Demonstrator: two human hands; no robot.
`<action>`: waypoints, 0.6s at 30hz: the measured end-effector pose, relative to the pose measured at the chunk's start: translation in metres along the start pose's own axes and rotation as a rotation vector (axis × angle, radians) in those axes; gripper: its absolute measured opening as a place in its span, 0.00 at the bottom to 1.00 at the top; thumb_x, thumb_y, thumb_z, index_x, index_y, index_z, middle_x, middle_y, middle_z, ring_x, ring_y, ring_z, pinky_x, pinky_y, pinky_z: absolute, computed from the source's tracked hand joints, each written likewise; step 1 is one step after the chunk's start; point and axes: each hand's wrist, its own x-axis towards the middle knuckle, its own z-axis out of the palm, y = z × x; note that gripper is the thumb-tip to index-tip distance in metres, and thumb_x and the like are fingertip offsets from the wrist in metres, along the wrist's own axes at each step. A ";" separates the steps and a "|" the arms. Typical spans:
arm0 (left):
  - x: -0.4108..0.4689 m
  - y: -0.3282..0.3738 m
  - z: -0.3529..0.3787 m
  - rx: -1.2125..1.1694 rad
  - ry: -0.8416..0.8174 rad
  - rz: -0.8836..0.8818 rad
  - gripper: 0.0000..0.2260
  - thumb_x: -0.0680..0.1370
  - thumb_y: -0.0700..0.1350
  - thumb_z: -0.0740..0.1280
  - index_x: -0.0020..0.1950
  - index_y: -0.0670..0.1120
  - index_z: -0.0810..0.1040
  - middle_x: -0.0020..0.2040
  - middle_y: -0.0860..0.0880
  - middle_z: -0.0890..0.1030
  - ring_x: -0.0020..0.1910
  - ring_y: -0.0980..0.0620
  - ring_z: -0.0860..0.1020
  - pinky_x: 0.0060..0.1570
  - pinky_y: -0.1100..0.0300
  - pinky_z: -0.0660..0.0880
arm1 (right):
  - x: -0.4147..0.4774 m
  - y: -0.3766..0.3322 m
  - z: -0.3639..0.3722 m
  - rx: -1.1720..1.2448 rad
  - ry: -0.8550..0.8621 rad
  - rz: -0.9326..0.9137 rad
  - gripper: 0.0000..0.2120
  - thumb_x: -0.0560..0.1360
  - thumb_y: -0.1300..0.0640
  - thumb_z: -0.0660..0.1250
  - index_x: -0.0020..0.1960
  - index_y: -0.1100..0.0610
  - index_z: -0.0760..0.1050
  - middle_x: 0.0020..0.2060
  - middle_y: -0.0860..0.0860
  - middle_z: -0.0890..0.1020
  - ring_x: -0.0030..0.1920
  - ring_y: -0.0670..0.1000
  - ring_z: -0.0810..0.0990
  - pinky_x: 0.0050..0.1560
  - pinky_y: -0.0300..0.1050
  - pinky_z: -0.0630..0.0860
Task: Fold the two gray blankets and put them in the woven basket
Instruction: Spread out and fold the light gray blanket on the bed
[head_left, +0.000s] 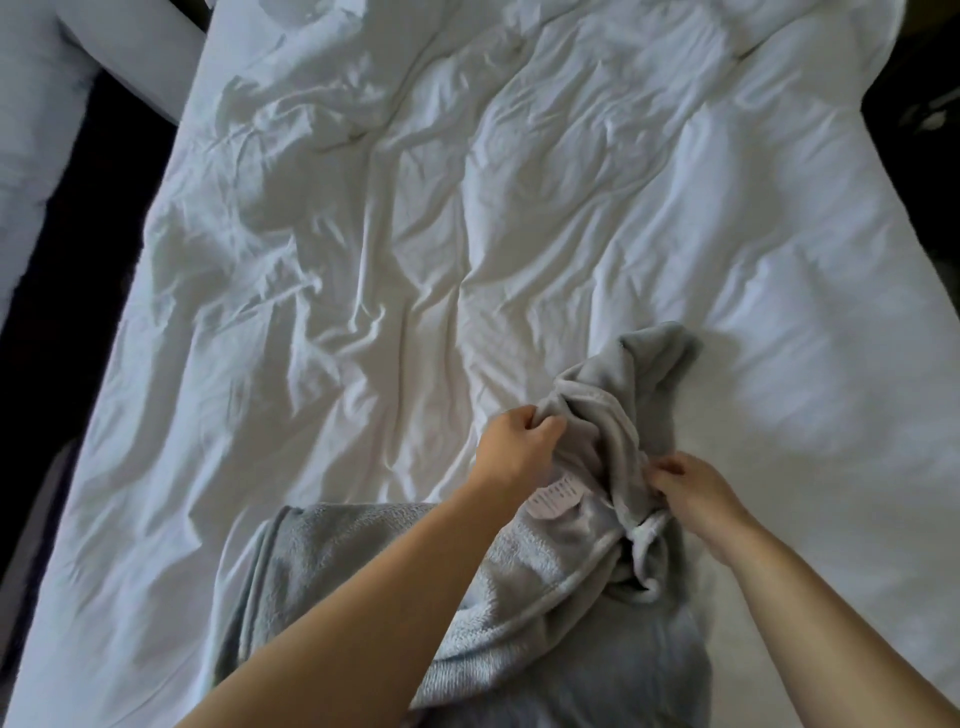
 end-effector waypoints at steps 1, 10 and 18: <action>-0.007 0.009 -0.002 -0.050 -0.006 0.011 0.09 0.73 0.48 0.64 0.35 0.48 0.79 0.32 0.51 0.81 0.33 0.54 0.80 0.37 0.59 0.79 | -0.008 -0.005 -0.002 0.107 0.061 0.039 0.09 0.71 0.52 0.68 0.47 0.56 0.77 0.42 0.55 0.81 0.46 0.57 0.80 0.43 0.47 0.72; -0.071 0.054 -0.022 -0.160 -0.077 0.081 0.09 0.71 0.47 0.67 0.41 0.41 0.80 0.35 0.45 0.83 0.37 0.50 0.82 0.47 0.51 0.79 | -0.057 -0.041 -0.010 1.089 -0.209 0.402 0.09 0.80 0.58 0.58 0.45 0.59 0.73 0.32 0.55 0.77 0.36 0.55 0.71 0.42 0.44 0.69; -0.171 0.166 -0.017 -0.372 -0.028 0.415 0.08 0.69 0.48 0.66 0.42 0.46 0.79 0.35 0.47 0.80 0.38 0.50 0.79 0.43 0.53 0.76 | -0.223 -0.151 -0.115 1.145 -0.088 -0.547 0.13 0.73 0.63 0.61 0.50 0.55 0.83 0.43 0.53 0.86 0.44 0.50 0.85 0.39 0.39 0.80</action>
